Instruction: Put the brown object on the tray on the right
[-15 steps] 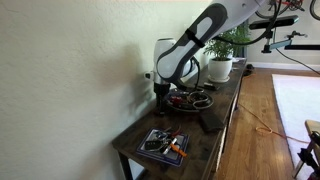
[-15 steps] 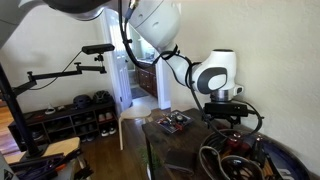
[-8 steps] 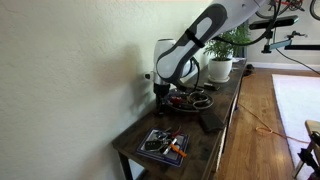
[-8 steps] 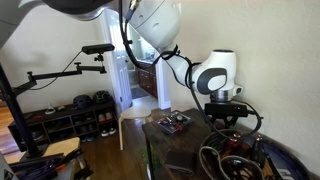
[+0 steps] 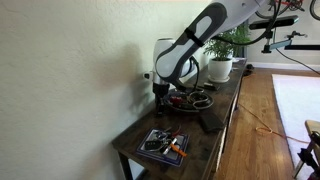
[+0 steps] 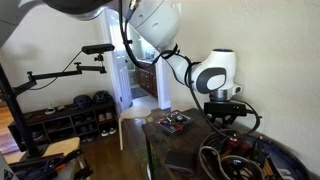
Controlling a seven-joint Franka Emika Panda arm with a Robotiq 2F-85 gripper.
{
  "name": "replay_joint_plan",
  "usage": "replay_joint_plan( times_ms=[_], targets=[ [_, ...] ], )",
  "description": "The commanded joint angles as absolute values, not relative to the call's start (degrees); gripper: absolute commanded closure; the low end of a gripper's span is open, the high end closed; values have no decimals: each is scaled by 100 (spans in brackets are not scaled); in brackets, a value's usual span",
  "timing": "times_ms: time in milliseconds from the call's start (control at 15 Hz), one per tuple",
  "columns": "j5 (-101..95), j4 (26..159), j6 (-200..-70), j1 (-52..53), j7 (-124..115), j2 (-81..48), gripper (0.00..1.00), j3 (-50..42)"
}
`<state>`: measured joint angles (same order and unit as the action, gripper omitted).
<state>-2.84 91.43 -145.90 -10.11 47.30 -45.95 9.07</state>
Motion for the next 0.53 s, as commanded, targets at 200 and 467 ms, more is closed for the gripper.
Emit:
replay_joint_plan(
  times_ms=[200, 467],
  targets=[
    [-156, 10023, -14623, -1095, 4715, -3648, 84, 1011],
    [-135, 10444, -14627, -1060, 4537, -3083, 84, 882]
  ],
)
